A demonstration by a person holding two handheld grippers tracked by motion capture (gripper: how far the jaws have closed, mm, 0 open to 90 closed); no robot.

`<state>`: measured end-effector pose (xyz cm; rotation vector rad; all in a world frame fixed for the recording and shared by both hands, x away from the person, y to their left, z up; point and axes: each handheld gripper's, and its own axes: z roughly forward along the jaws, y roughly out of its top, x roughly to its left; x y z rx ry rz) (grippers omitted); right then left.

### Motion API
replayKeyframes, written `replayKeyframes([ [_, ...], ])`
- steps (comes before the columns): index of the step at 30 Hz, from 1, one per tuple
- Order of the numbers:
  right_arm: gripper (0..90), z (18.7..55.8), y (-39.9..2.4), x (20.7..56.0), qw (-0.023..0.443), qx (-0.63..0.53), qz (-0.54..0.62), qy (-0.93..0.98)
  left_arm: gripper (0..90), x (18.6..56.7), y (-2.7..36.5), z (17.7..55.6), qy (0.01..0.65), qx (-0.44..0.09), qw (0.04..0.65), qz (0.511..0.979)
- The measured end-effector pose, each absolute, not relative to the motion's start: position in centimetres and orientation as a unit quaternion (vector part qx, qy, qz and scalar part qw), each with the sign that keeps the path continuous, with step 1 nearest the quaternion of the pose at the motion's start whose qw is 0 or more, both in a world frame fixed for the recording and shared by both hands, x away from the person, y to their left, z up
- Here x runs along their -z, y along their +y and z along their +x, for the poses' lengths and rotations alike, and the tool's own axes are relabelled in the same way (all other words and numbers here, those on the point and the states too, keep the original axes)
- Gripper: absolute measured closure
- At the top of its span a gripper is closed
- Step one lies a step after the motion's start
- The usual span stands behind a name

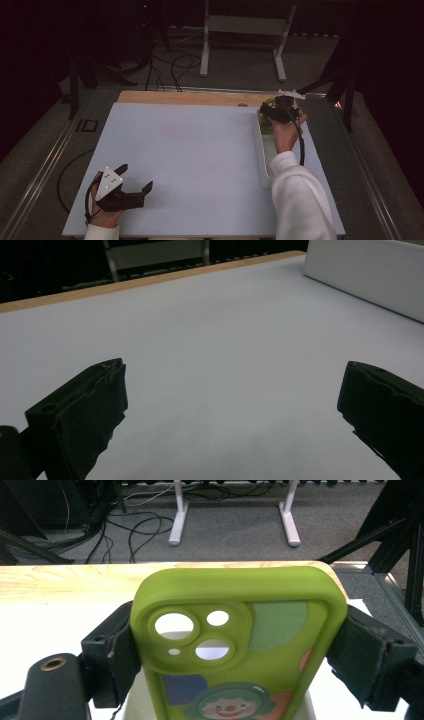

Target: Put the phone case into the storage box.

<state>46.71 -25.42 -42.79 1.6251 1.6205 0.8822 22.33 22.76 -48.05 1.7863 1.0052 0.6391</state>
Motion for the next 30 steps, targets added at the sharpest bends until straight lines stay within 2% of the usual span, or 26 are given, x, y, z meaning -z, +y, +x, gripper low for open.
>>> replayKeyframes([
  [30, 15.6, 47.22, -24.69, 43.8, 0.33, -0.332, 0.62, 0.63, 0.2, 48.02, 22.86, 22.3, 0.411, -0.262, 0.479, 0.73],
])
